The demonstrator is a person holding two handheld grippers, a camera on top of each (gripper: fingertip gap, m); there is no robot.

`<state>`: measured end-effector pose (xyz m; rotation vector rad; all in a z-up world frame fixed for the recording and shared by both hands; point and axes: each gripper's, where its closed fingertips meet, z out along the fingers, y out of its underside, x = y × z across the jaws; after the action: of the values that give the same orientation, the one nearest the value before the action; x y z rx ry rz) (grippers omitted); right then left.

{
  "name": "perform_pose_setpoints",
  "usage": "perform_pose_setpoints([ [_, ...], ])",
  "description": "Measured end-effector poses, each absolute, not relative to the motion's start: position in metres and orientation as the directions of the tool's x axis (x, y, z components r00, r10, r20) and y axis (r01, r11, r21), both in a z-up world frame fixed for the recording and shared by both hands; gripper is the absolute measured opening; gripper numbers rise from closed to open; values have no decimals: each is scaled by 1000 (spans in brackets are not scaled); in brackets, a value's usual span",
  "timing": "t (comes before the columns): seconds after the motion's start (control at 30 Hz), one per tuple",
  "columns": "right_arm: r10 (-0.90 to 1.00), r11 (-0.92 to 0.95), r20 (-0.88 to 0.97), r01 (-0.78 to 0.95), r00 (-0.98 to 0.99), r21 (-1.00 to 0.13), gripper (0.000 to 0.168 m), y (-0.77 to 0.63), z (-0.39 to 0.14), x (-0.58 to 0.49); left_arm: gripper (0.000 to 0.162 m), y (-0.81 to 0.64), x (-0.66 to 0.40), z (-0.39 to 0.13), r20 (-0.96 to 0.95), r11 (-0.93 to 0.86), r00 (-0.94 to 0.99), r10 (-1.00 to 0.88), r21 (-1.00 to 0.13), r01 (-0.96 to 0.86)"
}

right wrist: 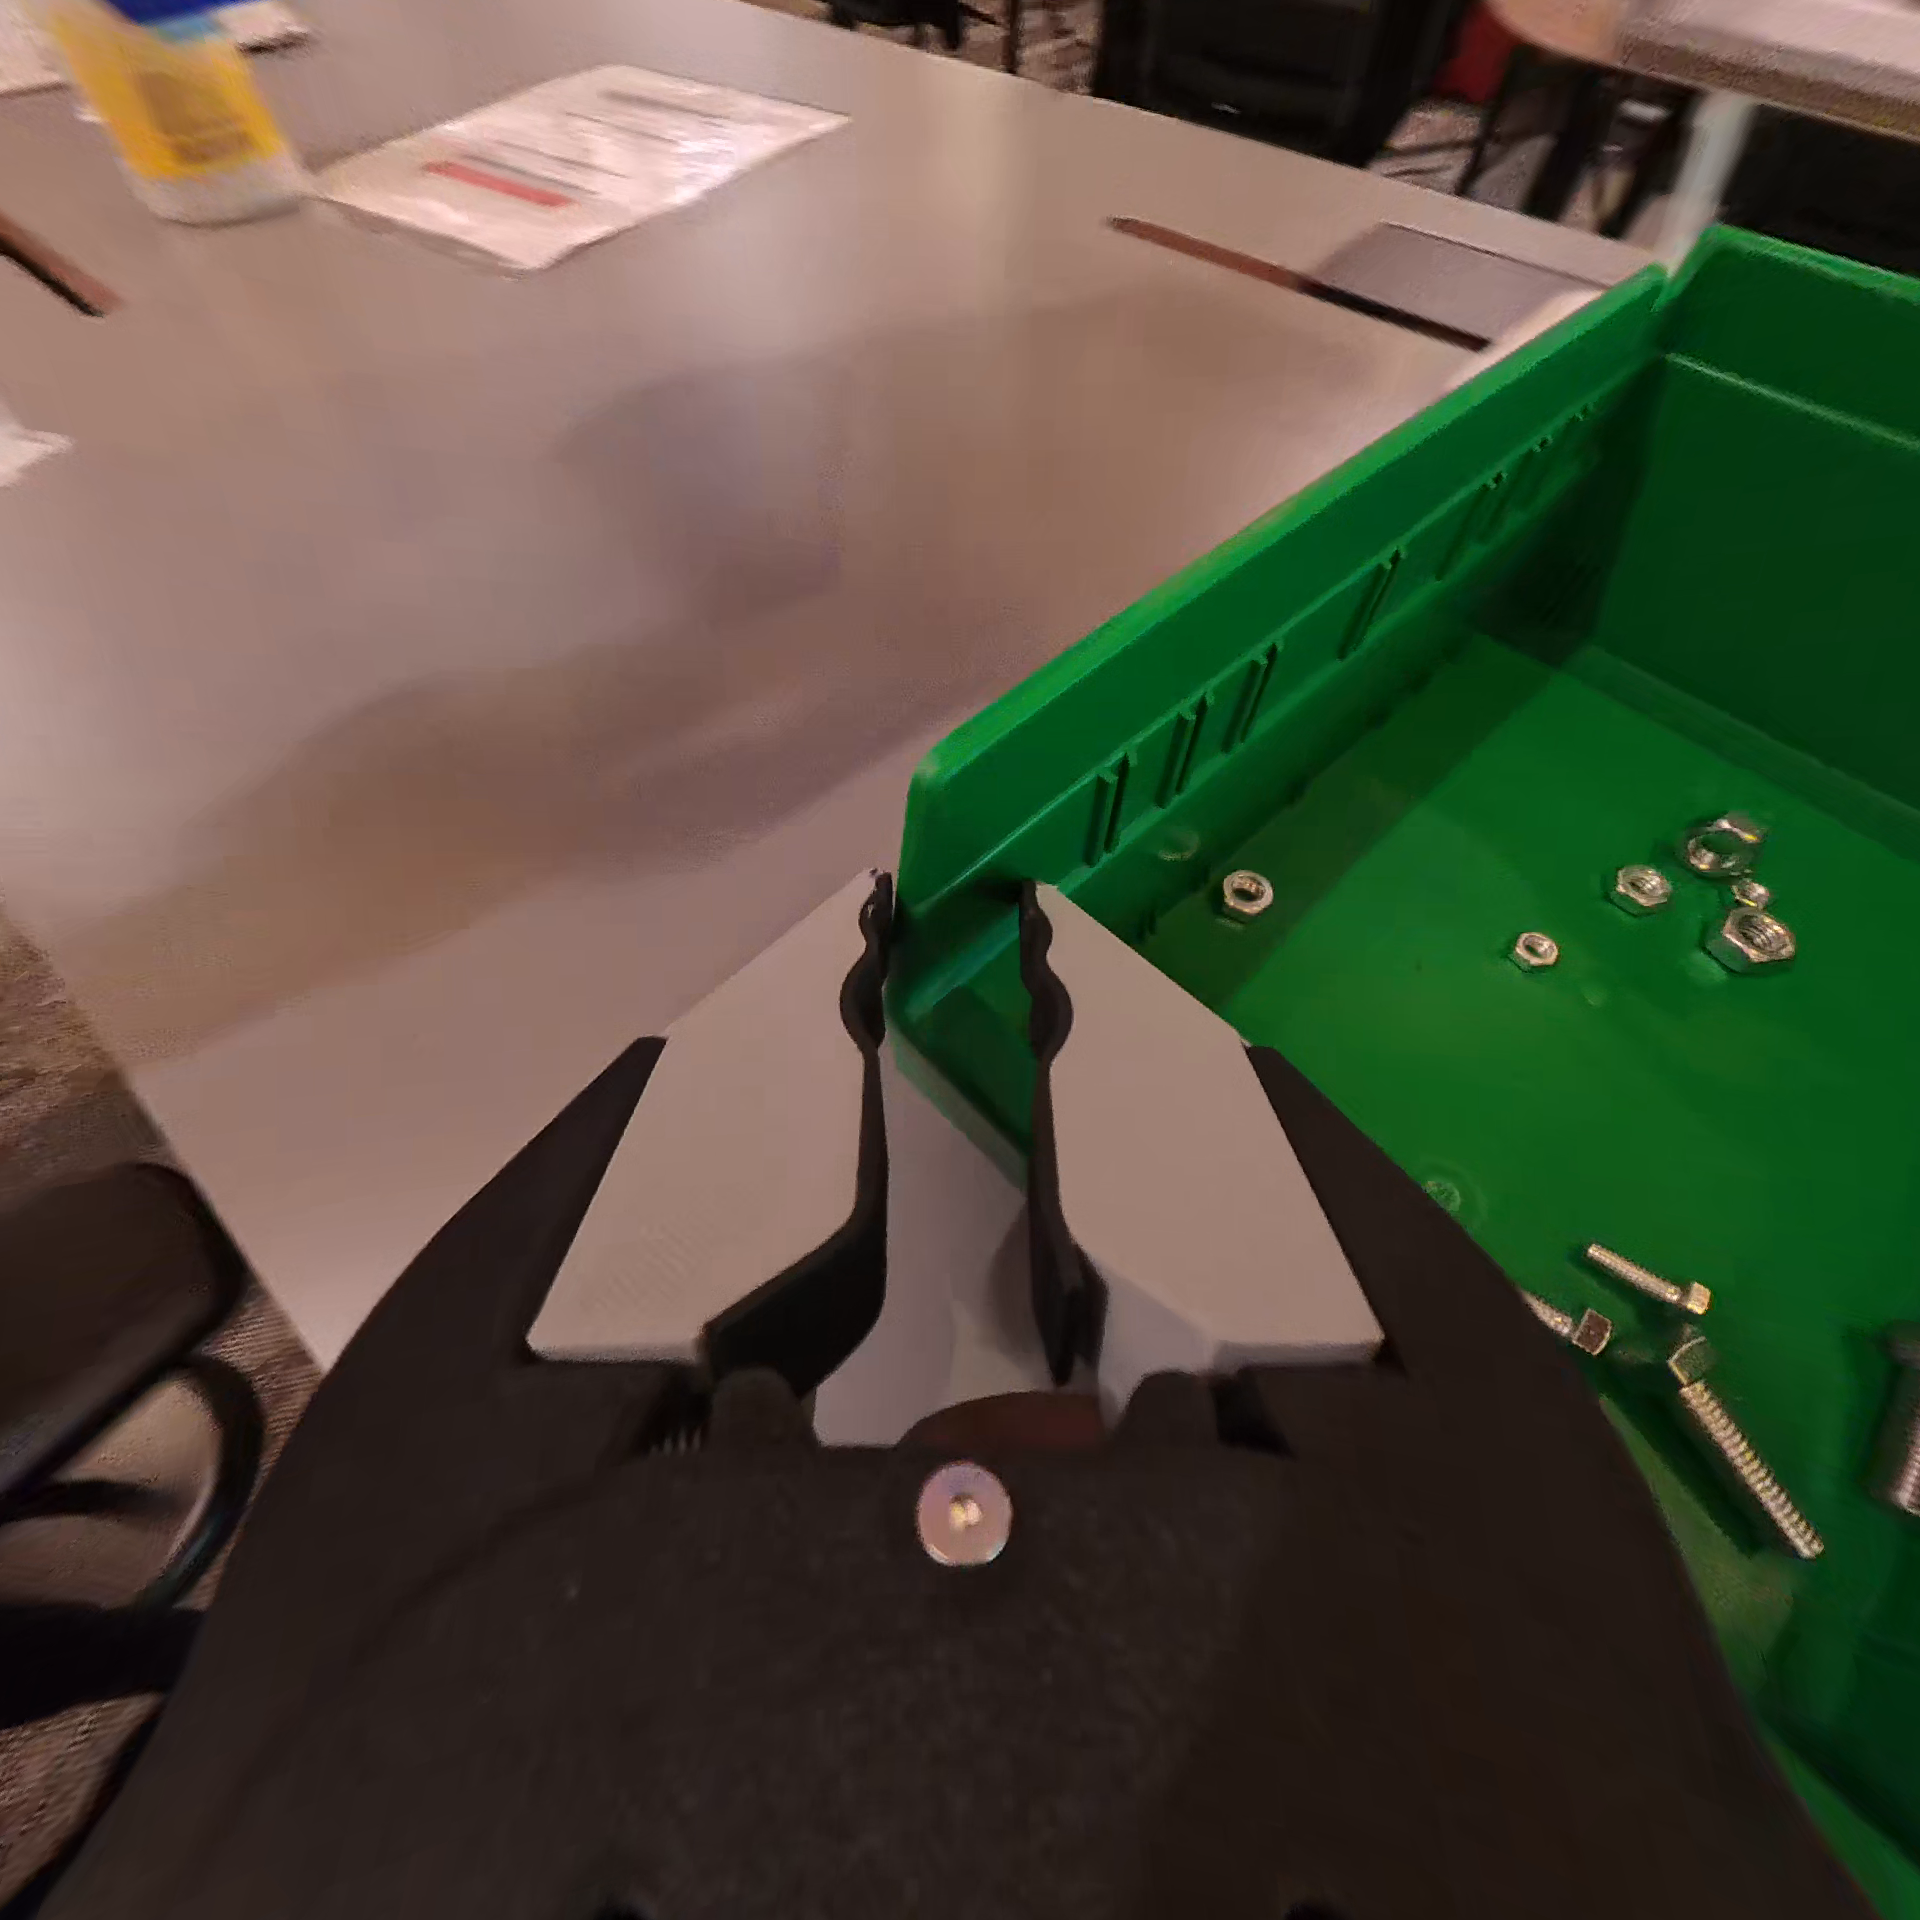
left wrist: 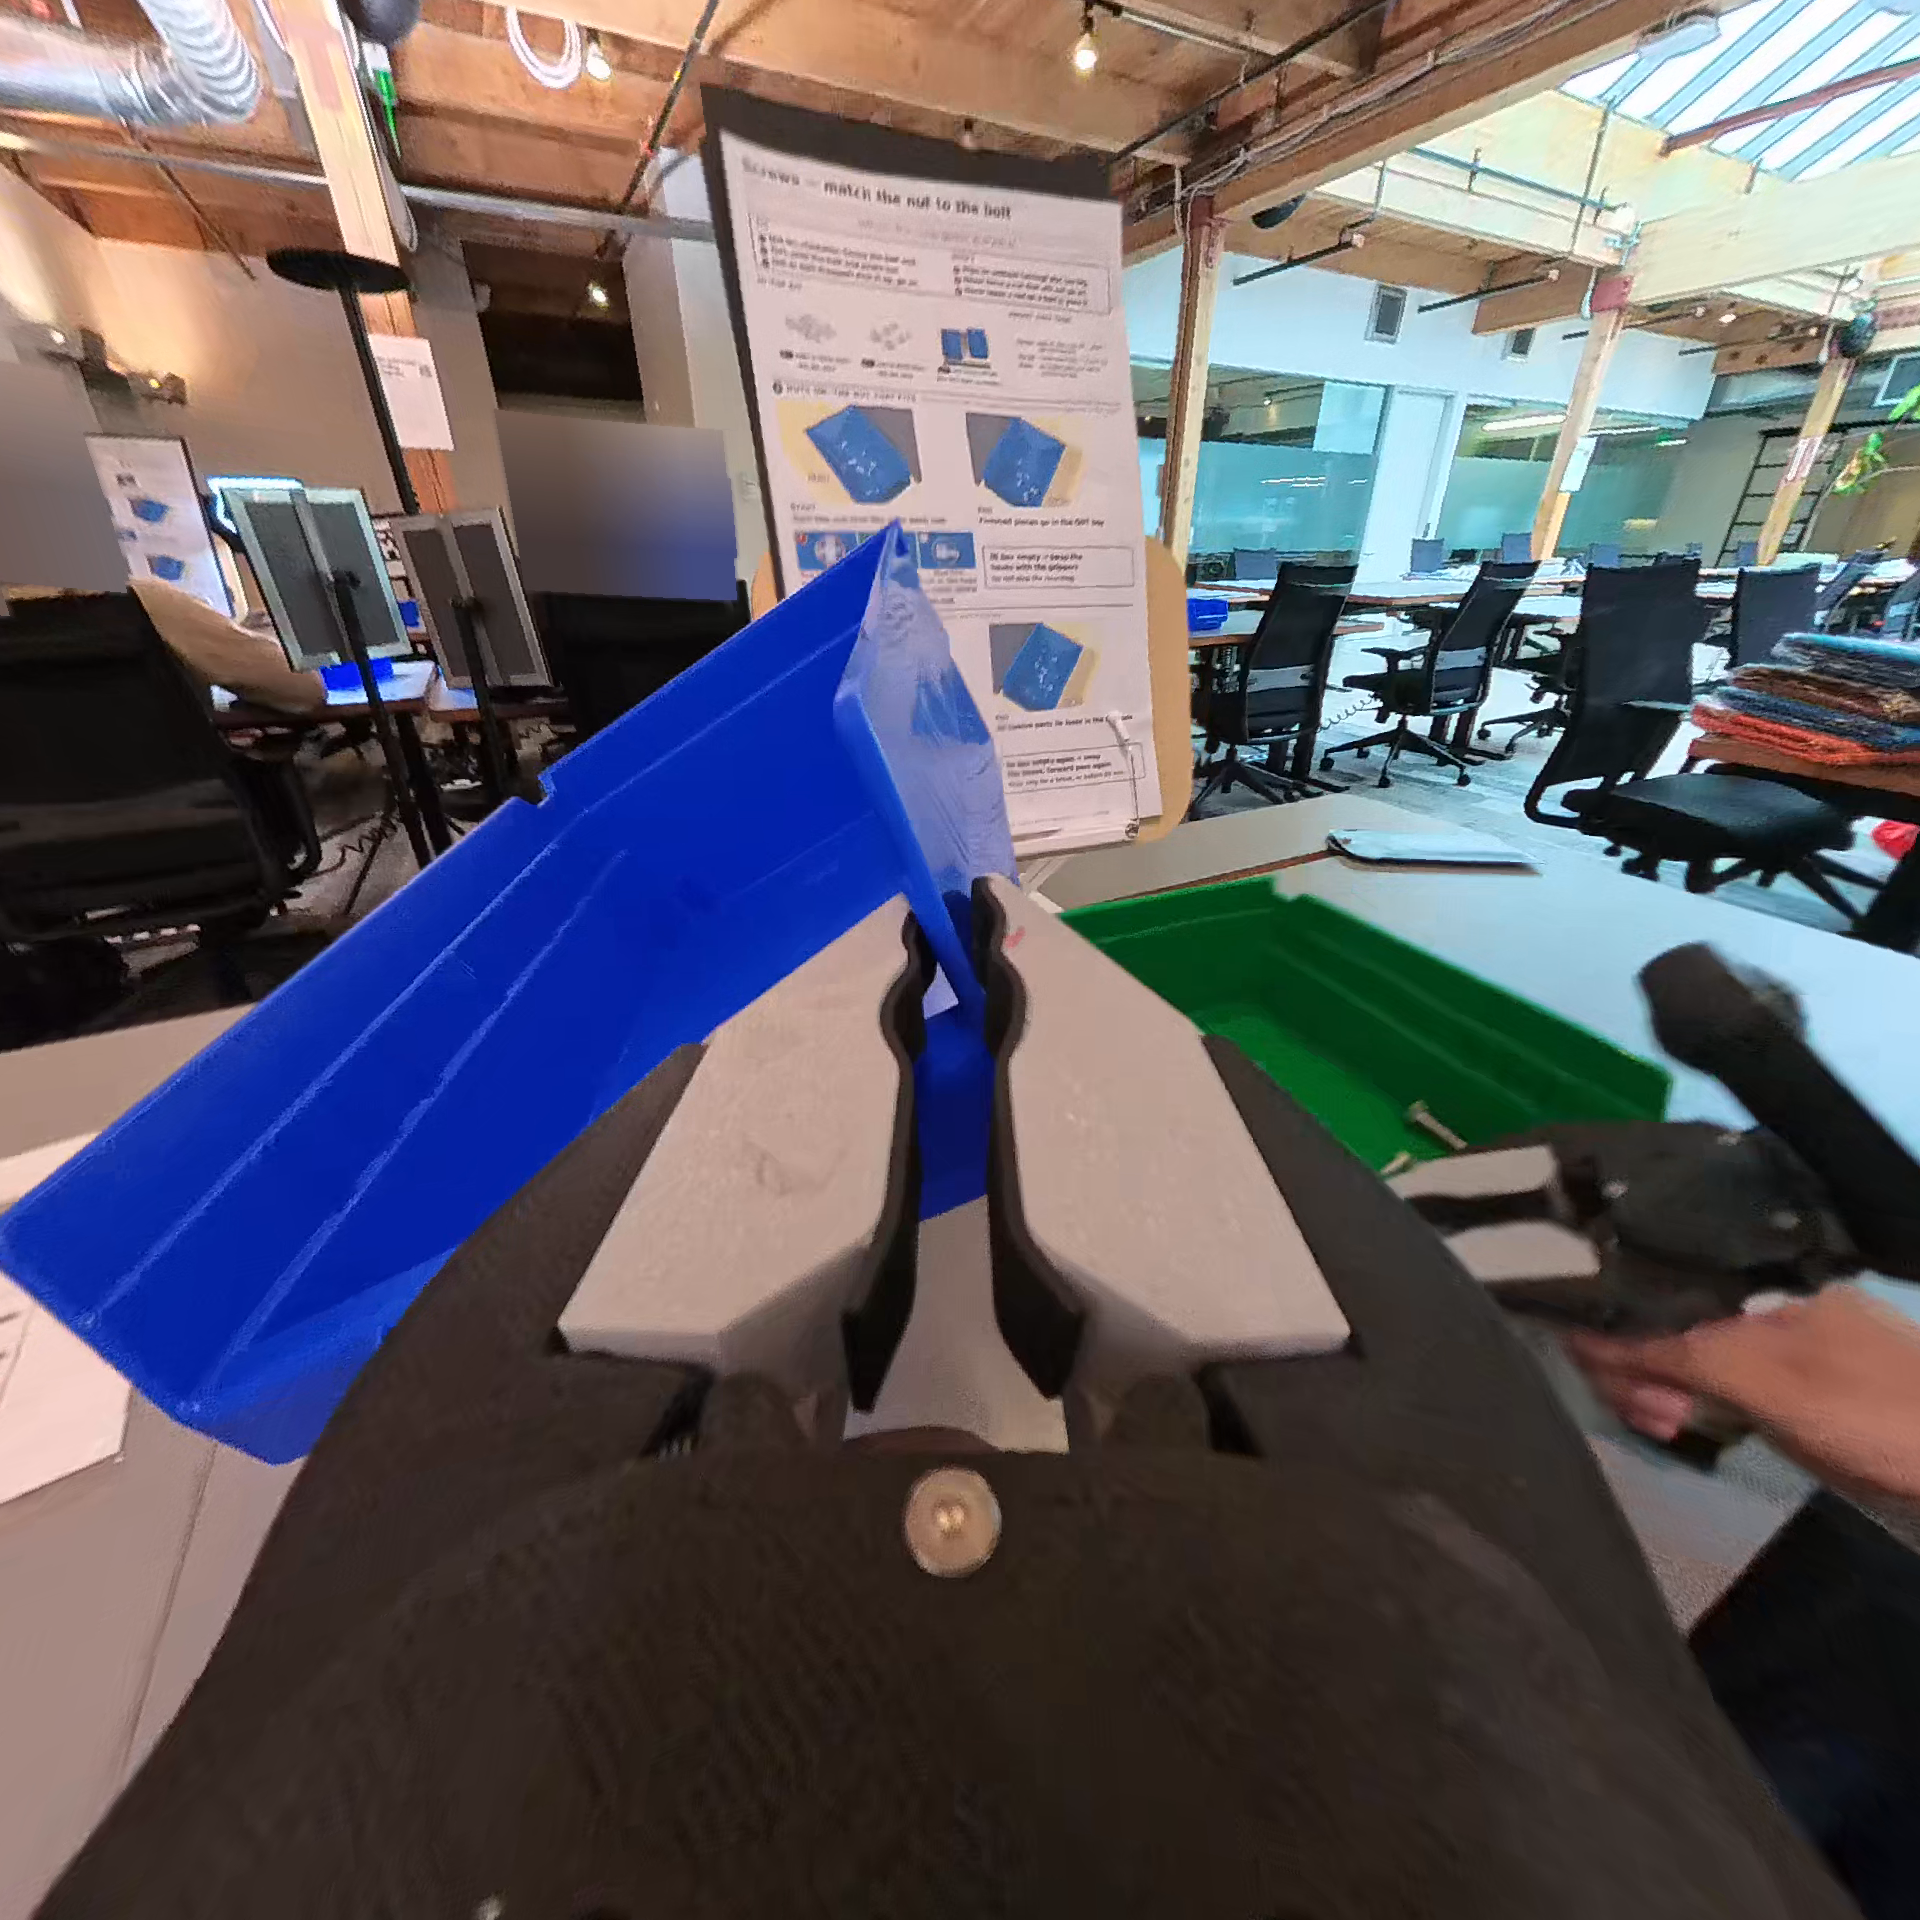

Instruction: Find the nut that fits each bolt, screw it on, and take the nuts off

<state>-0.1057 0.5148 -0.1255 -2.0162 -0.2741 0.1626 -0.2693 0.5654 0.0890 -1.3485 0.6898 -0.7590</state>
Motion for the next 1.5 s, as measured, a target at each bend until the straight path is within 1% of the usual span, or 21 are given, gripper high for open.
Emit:
perform_pose_setpoints([
  [0.1, 350, -421, -59, 100, 935, -902, 21, 539, -124, -178, 4, 556, -274, 100, -17, 83, 591, -807, -993, 84],
  [0.27, 437, -417, -91, 113, 895, -902, 19, 584, -122, -275, 4, 549, -294, 111, -41, 116, 628, -777, -990, 79],
  [0.3, 449, -395, -89, 108, 889, -912, 16, 588, -116, -287, 7, 549, -299, 113, -45, 121, 639, -768, -990, 76],
  [0.33, 455, -370, -88, 98, 886, -924, 16, 589, -107, -295, 4, 549, -303, 115, -53, 128, 649, -759, -989, 68],
  [0.47, 535, -243, -33, 116, 844, -963, 24, 561, -67, -290, 4, 539, -304, 117, -121, 179, 667, -735, -984, 19],
  [0.53, 571, -166, -3, 111, 821, -980, 25, 539, -48, -262, 4, 528, -292, 117, -156, 208, 649, -744, -978, 3],
  [0.6, 555, -114, 15, 93, 832, -989, 26, 518, -32, -217, 4, 513, -270, 117, -180, 229, 608, -773, -973, 3],
  [0.73, 438, -18, 14, 25, 899, -1000, 28, 471, 2, -94, 4, 474, -204, 112, -211, 248, 463, -861, -969, 19],
  [0.8, 388, 7, 45, 45, 921, -999, 27, 443, 11, -35, 3, 453, -164, 105, -220, 251, 382, -898, -968, 31],
  [0.93, 234, -91, -1, 20, 972, -996, 25, 396, -3, 75, 3, 417, -75, 73, -237, 250, 247, -940, -968, 21],
  [1.07, 76, -168, -44, -31, 996, -985, 26, 362, -26, 157, 4, 388, 14, 17, -242, 236, 134, -961, -970, -56],
  [1.2, -7, -197, -95, -94, 995, -976, 28, 345, -46, 202, 4, 370, 82, -48, -199, 189, 53, -979, -970, -153],
  [1.27, -39, -213, -104, -110, 994, -971, 28, 345, -57, 216, 4, 366, 104, -63, -215, 204, 70, -974, -970, -135],
  [1.37, -55, -251, -119, -129, 991, -959, 29, 353, -74, 227, 3, 356, 136, -82, -170, 163, 36, -985, -975, -152],
  [1.43, -68, -273, -110, -125, 992, -954, 28, 360, -82, 234, 12, 345, 154, -101, -137, 138, -19, -990, -966, -219],
  [1.47, -87, -303, -93, -115, 992, -946, 14, 362, -88, 241, 17, 343, 158, -103, -110, 113, -27, -994, -969, -218],
  [1.5, -123, -334, -75, -113, 990, -936, 25, 364, -95, 250, 22, 340, 158, -102, -76, 84, -45, -996, -974, -212],
])
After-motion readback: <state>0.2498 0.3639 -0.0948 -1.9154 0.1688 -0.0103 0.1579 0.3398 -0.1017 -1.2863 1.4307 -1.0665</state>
